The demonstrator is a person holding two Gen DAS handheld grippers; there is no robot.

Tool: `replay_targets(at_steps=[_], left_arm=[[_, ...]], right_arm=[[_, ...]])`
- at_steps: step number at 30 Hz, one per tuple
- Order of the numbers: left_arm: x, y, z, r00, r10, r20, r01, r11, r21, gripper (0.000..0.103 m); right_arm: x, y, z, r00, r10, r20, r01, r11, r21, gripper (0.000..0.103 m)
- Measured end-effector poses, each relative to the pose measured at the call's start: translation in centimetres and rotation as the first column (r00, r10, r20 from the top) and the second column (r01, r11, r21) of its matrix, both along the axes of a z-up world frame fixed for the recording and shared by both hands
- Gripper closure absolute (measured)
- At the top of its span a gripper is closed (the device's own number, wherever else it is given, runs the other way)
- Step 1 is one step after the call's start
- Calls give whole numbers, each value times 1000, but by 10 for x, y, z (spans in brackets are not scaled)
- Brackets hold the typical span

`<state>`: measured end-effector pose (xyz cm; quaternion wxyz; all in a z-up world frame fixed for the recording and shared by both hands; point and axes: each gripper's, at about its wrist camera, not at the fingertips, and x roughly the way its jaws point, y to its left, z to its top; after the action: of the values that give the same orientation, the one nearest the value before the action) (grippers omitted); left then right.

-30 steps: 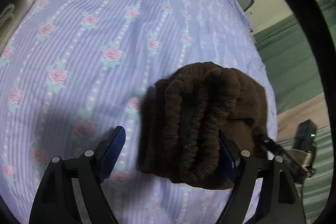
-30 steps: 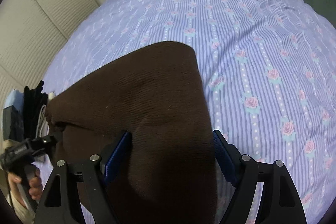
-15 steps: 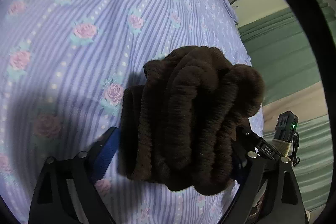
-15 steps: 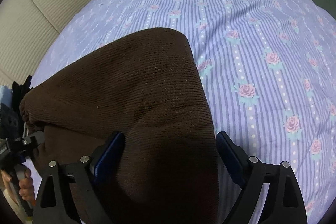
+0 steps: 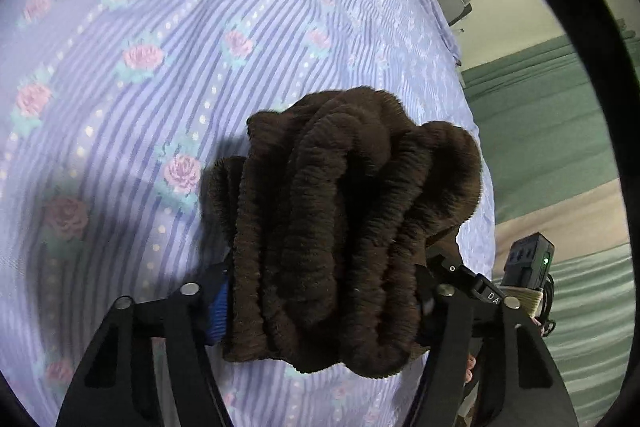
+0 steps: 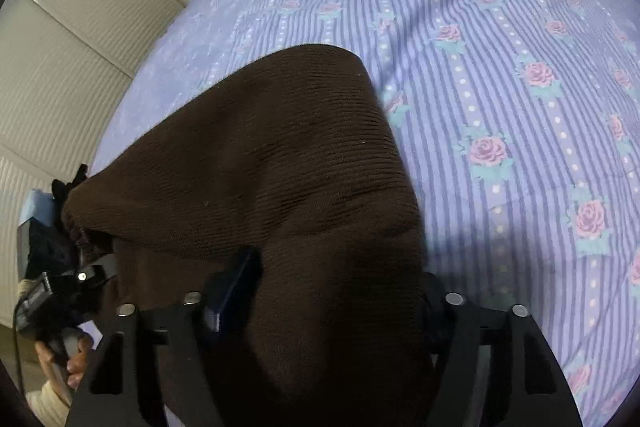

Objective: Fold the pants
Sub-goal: 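Lift the folded brown pants with both tools and carry them toward the clothes stack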

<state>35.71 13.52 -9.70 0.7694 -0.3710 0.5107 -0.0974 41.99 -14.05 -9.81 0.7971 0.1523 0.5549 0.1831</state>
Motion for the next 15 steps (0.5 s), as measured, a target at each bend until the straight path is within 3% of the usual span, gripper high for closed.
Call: replay_targets(at_steps=[3,5,7,15], left_arm=[[-5,-14,28,999,-18,37,15,996,90,42],[-12,-19,42,998,-27,64,19,991,131,43],[-21,-26,62,995,-33,91,18,987,161,43],[-89,-30,131,984,-15,178,-15,986,167,43]], right_arm=[[-6,-6,16,1000,-23,-7,23,998,55,60],[-14,-10,29,999,-40,1,40,996,73,63],[-25,-11,46,999,-38,13,37,997,75,64],[-94,-11,130,991,42,125,-45,999,21,64]])
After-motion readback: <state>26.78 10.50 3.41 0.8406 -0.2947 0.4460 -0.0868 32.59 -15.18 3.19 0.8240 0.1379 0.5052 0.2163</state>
